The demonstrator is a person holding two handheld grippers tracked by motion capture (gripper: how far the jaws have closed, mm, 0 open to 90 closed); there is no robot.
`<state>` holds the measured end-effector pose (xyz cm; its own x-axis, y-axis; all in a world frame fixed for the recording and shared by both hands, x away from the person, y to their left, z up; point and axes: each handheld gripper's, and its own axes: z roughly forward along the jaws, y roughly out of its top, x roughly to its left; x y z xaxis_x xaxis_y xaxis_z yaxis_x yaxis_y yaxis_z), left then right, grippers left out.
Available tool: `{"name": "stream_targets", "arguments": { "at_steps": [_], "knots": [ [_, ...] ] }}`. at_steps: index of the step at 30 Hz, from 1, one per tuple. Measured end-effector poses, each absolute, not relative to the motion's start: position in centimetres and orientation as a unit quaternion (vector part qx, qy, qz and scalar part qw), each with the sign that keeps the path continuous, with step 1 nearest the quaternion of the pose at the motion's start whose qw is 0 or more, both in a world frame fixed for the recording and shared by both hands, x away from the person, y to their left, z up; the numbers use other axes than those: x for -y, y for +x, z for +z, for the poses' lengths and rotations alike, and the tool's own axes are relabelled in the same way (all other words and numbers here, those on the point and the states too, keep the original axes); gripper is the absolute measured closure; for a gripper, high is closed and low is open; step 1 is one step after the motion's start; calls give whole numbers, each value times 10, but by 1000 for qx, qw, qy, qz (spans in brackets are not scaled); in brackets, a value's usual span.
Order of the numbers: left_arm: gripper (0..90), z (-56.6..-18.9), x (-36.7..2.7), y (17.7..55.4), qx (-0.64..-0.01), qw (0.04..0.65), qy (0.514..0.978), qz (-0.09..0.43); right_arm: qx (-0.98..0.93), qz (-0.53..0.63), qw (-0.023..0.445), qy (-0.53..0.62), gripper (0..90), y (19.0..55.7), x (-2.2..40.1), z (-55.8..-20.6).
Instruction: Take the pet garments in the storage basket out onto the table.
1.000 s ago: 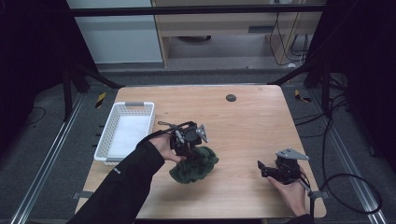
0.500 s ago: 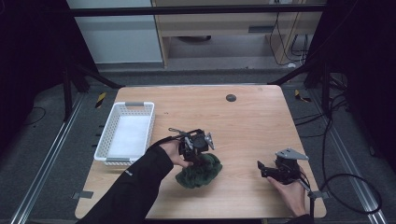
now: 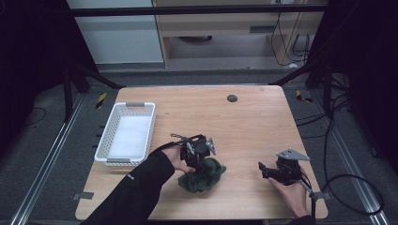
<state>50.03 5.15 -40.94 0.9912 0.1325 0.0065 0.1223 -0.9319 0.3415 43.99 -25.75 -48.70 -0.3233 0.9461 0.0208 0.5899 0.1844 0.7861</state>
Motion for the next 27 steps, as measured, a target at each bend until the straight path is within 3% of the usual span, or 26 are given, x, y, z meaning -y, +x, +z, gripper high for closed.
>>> {"name": "stream_targets", "arguments": {
  "at_steps": [14, 27],
  "knots": [
    [343, -387, -69, 493, -88, 232, 968, 48, -728, 360, 246, 529, 160, 440, 257, -487],
    [289, -377, -95, 488, -155, 298, 938, 85, -728, 360, 247, 528, 158, 440, 257, -487]
  ]
}}
